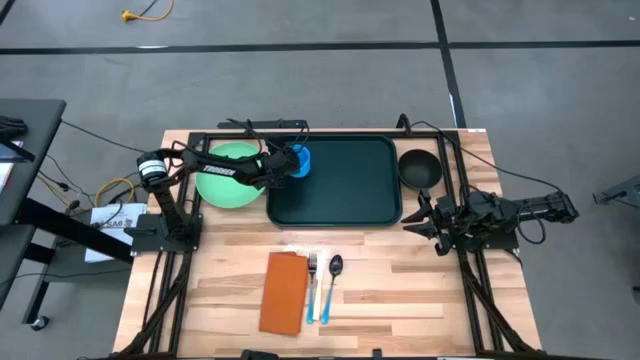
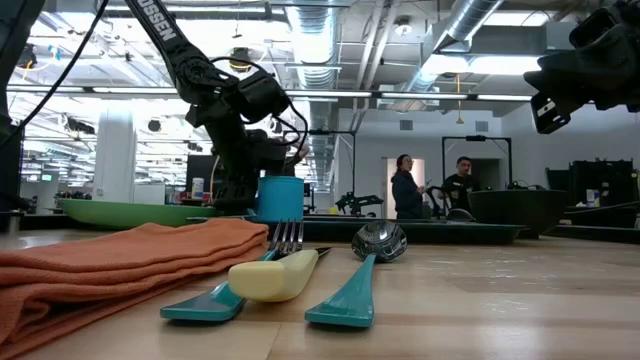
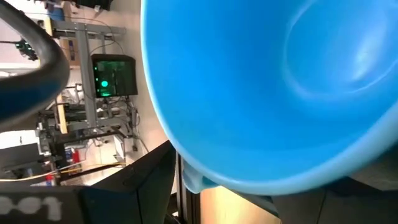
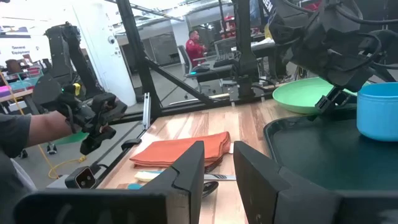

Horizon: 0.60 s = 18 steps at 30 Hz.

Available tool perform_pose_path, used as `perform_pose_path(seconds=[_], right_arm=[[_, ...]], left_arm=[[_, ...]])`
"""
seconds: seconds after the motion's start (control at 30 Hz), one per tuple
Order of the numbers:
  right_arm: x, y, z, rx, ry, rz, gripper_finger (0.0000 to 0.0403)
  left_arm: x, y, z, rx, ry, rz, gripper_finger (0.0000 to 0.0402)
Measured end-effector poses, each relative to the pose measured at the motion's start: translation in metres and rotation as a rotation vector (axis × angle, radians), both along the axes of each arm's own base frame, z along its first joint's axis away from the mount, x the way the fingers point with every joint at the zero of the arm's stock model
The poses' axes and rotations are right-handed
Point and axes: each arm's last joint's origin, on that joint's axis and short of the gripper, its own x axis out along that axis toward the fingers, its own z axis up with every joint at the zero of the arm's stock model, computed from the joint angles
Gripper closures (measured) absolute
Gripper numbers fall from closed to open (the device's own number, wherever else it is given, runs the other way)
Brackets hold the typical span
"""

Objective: Set up tray
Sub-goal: Put the blue mug on the black serving tray

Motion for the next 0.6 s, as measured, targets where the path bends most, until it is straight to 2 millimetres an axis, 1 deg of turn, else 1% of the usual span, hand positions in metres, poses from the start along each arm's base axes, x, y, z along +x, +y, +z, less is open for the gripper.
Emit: perform_pose_path(seconds=[0.47,0.6], right_arm=[[0.000,0.000,0.000,0.000,0.000,0.000,0.0321],[0.000,0.000,0.000,0.000,0.001,0.000,0.0321]], left_arm=[[0.001,-0.009,0.004,0.148,0.049,0.111,0.0180],[0.002,-0.014,0.011,0.162,0.021,0.117,0.0180]])
